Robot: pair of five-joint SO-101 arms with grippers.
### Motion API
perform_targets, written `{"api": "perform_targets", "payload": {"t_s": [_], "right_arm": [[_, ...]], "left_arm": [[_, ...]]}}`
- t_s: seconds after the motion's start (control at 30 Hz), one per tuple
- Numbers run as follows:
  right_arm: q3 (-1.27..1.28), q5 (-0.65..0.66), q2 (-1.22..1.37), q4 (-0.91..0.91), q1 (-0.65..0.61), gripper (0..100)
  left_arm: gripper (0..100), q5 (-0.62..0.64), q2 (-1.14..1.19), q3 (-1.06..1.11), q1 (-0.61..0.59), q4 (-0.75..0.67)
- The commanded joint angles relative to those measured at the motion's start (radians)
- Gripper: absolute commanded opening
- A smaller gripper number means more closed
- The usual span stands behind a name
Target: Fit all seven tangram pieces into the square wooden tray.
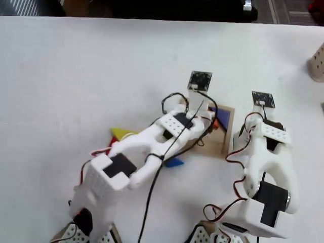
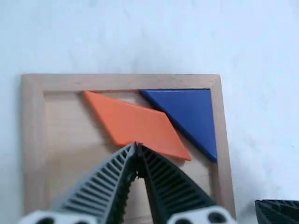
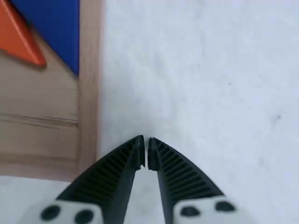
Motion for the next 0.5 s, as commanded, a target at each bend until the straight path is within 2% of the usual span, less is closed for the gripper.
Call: {"api": "perform_targets", "payload": {"t_s": [0.0,0.23,0.47], "right_arm": [[-0.005,0.014,-0.039,-0.01,-0.002,1.8],[-0.005,0.014,-0.039,-0.012,-0.002,1.8],[-0.005,0.014,-0.039,-0.012,-0.001,1.8]], "left_arm": [[2,0.026,0.002,-0.066,-0.038,0.006],[2,0.028,-0.025,-0.074,-0.044,0.075],[2,0.026,-0.228,0.061,-0.101,0.103]]}}
